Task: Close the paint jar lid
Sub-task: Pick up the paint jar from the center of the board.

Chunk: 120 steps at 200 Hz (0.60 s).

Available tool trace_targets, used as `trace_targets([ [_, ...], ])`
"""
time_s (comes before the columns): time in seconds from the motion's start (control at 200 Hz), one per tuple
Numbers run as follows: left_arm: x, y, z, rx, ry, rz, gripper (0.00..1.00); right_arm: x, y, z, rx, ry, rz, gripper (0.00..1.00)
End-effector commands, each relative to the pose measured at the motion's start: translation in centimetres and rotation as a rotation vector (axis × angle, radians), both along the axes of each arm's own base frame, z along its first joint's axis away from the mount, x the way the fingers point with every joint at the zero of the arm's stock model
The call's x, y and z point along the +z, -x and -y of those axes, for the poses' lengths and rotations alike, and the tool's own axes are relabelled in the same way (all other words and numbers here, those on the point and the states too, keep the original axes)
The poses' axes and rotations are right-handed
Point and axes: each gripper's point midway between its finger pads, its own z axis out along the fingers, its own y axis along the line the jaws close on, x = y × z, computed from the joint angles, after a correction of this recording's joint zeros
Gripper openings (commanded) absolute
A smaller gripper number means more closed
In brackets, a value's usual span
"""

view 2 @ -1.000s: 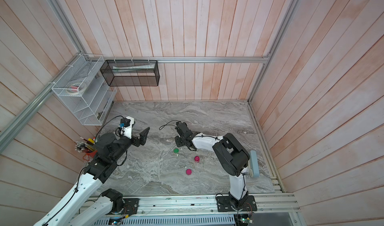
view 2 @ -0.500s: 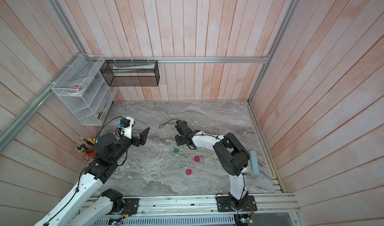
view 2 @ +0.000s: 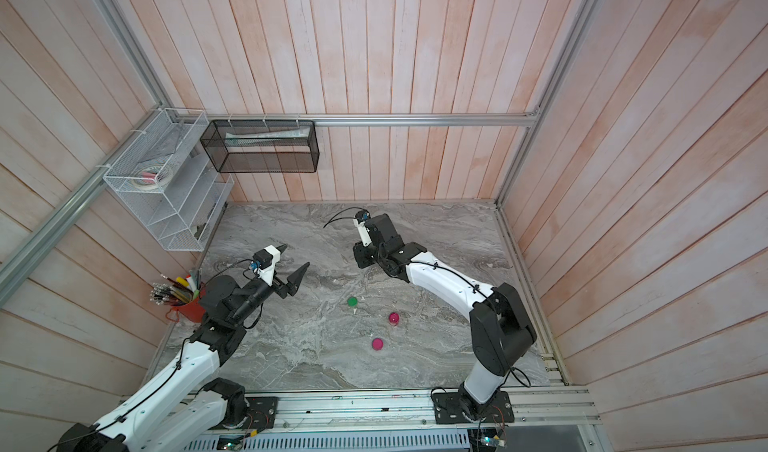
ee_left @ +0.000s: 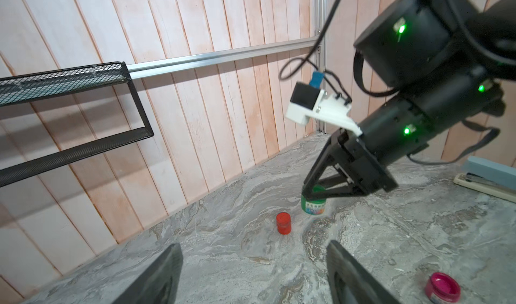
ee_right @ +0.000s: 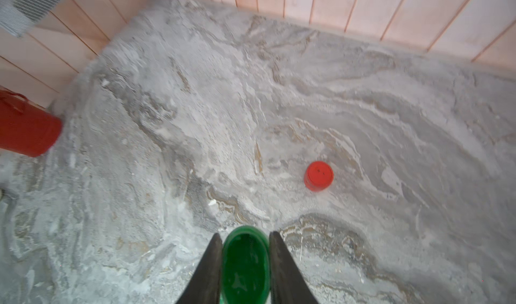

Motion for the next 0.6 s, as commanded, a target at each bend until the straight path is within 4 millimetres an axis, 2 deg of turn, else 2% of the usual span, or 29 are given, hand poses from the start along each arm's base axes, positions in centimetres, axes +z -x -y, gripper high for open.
trace_targets([
  [0.0,2.2,0.2,1.1,-0.068,-0.034,0.152,0.83,2.6,1.3,-1.2,0.108,-0.035,0.027,0.28],
  [0.23,-0.3,-0.2,2.1,-0.130,-0.019,0.112,0.81,5.6,2.5,-3.4,0.198,-0.091,0.072,0.28],
  [0.43,-0.5,-0.9,1.9,-0.093,-0.020,0.092,0.78,7.4,4.0,-6.0,0.260,-0.126,0.098,0.28],
  [0.595,-1.0,-0.6,2.7,-0.115,-0.032,0.081,0.77,8.7,5.0,-7.7,0.303,-0.153,0.112,0.29],
])
